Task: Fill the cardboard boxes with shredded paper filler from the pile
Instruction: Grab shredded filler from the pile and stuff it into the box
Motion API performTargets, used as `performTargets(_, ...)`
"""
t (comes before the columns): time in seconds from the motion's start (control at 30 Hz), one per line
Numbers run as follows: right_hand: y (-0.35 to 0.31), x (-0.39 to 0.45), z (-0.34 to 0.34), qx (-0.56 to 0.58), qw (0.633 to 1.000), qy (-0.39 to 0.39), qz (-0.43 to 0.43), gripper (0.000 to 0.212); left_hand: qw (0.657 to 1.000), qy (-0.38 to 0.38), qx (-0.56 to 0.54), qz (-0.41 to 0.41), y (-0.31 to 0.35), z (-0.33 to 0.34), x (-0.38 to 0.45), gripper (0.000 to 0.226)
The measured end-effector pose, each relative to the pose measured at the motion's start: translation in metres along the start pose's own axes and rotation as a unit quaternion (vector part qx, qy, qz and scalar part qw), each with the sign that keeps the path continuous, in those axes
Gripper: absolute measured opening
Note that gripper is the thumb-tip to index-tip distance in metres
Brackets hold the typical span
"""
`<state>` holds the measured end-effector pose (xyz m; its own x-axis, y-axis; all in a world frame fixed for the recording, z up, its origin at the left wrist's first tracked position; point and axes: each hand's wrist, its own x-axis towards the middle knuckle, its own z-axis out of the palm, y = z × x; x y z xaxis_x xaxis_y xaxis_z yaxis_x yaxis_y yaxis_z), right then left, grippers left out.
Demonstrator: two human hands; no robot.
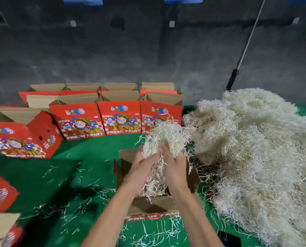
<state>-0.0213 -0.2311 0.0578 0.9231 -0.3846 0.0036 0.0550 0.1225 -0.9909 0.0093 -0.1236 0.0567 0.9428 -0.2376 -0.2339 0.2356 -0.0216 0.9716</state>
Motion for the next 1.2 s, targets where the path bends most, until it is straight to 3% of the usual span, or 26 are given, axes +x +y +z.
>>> performTargets(0.07,-0.001,-0.003,0.0,0.01,1.0,0.005,-0.004,0.034,0.999,0.029,-0.023,0.013,0.008,-0.008,-0.002,0.103)
performTargets(0.13,-0.003,-0.004,-0.001,-0.038,0.998,-0.009,-0.052,0.041,0.998,0.021,-0.047,0.044,0.018,-0.017,-0.005,0.09)
performTargets(0.2,-0.004,-0.003,0.003,-0.091,0.992,-0.007,-0.088,0.054,0.998,0.021,-0.034,0.044,0.024,-0.018,-0.005,0.102)
performTargets(0.27,-0.005,-0.004,0.013,-0.141,0.983,0.01,-0.116,0.06,0.996,0.086,0.005,0.0,0.019,-0.011,-0.005,0.109)
performTargets(0.33,-0.005,-0.005,0.022,-0.109,0.987,0.044,-0.107,0.072,0.99,0.136,0.023,-0.012,0.012,-0.004,-0.01,0.105)
performTargets(0.4,0.001,-0.003,0.028,-0.024,0.991,0.093,-0.091,0.058,0.985,0.168,0.033,0.036,0.004,-0.002,-0.01,0.102)
performTargets(0.47,0.0,-0.002,0.033,-0.022,0.984,0.131,-0.117,0.032,0.977,0.2,0.036,0.072,-0.001,0.001,-0.007,0.096)
performTargets(0.63,0.001,0.002,0.041,-0.063,0.975,0.156,-0.144,0.047,0.975,0.212,-0.026,0.054,-0.007,0.007,-0.007,0.107)
performTargets(0.73,0.004,0.007,0.035,-0.07,0.977,0.158,-0.126,0.051,0.978,0.208,-0.027,0.009,-0.006,-0.009,0.001,0.096)
performTargets(0.9,0.005,0.014,0.024,-0.089,0.978,0.143,-0.127,0.052,0.974,0.218,-0.057,0.038,-0.005,-0.031,0.01,0.092)
performTargets(1.0,0.006,0.023,0.015,-0.101,0.978,0.141,-0.113,0.055,0.965,0.235,-0.114,0.028,-0.008,-0.041,0.017,0.057)
performTargets(1.2,0.012,0.038,-0.018,-0.146,0.974,0.152,-0.089,0.05,0.935,0.317,-0.155,0.015,-0.022,-0.061,0.017,0.044)
